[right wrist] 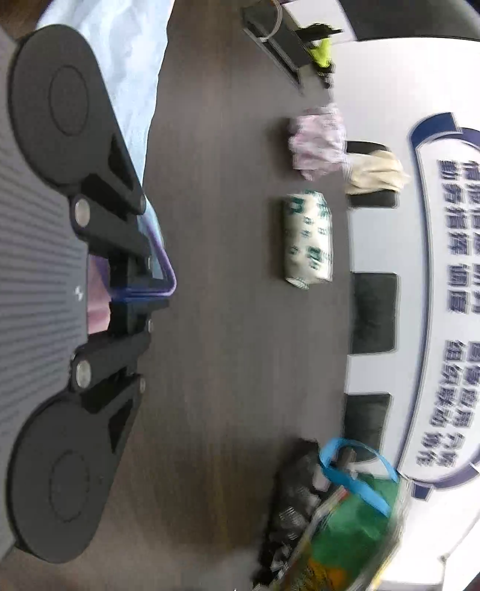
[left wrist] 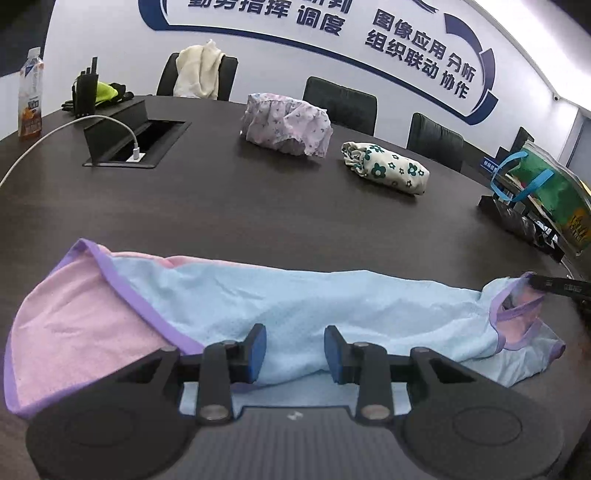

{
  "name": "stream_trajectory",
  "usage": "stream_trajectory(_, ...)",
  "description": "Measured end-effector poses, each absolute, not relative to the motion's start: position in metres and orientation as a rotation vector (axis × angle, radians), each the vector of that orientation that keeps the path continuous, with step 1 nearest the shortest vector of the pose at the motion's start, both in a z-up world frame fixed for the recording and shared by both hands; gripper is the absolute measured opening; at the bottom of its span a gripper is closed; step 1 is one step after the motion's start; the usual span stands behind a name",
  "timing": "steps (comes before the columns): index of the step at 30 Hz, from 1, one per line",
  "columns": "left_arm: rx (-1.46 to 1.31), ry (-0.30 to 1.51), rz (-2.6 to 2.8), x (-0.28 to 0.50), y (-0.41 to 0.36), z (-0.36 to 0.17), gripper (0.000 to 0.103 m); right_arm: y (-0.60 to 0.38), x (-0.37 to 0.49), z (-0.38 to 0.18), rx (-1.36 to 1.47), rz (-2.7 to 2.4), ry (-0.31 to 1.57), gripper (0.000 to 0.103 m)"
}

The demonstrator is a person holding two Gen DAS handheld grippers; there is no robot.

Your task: Fold clothes

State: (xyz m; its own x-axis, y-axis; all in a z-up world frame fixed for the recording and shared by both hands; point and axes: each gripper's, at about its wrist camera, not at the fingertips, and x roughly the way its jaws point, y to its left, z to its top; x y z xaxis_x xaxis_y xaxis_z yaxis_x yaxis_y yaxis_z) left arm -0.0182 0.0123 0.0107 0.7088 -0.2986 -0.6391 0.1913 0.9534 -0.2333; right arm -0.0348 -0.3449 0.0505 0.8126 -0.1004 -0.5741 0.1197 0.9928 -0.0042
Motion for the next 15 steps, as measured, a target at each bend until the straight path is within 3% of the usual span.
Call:
stream_trajectory(11,-0.115,0.726,-0.271,-0.019,0.009,0.011,0.033,-0.339,-0.092,0.017,-0.018,-0.205,0.620,0.004)
stream_trajectory(13,-0.163,0.736,-0.280,-0.019,0.017,0.014,0.033,-0.337,-0.095,0.026,-0.013,-0.167,0.615,0.009)
stream_trajectory(15,-0.237,0.724,-0.291,-0.021,0.035,0.021,0.033,-0.336,-0.102,0.042,0.016,-0.123,0.562,0.023)
